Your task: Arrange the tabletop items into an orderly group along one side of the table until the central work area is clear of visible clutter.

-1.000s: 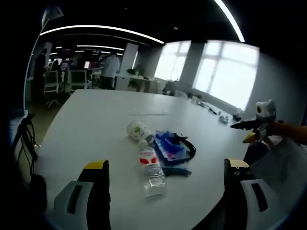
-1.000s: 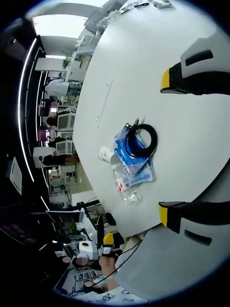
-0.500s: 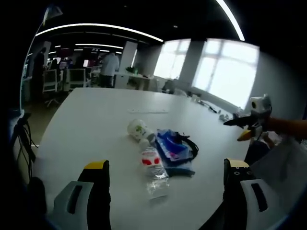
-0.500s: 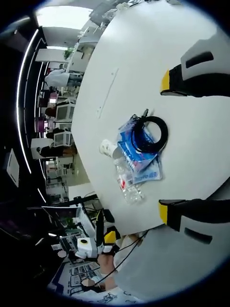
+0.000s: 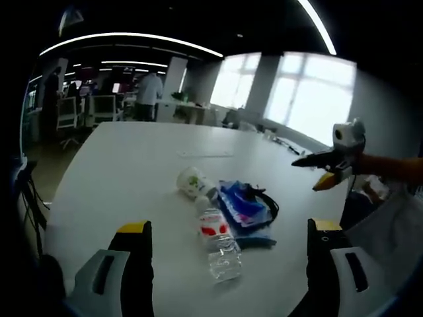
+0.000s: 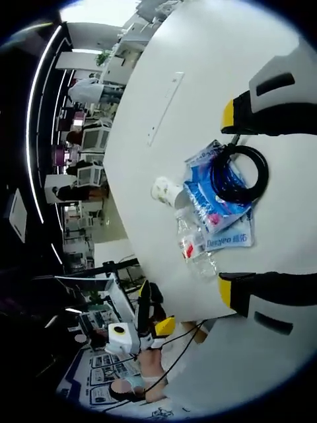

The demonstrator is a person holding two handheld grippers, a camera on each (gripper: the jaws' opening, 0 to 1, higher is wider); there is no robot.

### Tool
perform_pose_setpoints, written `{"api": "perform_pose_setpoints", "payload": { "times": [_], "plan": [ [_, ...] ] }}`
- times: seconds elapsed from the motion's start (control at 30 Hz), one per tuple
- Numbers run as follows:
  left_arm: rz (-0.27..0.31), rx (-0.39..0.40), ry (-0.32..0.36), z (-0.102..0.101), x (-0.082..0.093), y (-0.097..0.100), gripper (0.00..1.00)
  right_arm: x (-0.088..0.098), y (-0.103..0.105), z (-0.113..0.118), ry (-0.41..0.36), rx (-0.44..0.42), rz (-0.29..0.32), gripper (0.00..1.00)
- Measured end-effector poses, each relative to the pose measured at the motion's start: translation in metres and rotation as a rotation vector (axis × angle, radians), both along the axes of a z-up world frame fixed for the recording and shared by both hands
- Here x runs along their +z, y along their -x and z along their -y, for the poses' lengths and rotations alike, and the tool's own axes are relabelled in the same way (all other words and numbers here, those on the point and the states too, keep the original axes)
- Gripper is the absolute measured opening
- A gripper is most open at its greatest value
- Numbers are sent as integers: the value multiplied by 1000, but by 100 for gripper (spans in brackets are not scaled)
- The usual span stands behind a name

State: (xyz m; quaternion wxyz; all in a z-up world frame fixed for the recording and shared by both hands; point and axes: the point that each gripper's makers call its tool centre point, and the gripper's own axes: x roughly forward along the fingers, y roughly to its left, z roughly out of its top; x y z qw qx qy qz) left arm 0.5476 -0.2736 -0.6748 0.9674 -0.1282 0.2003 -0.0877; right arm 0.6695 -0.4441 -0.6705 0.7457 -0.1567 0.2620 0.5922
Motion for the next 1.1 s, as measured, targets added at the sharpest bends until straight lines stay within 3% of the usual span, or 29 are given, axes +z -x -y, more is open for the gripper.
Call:
{"api": "perform_pose_setpoints", "payload": {
  "times": [0.77,0.9,1.0,1.1],
  "plan": [
    [6,4,-4,-20,0,-29,94,-11,-17,-66,-69,1,-48,84],
    [-1,2,-7,-22,-2,-32,93,-18,-23,-79,-64,6,-56,85],
    [-3,0,-4,-23,-3,-34,93,-24,-26,-89,-43,22,-29,85],
    [-9,-6,-4,-24,-7,-39,92,-28,-31,-101,-58,21,-55,84]
  ]
}}
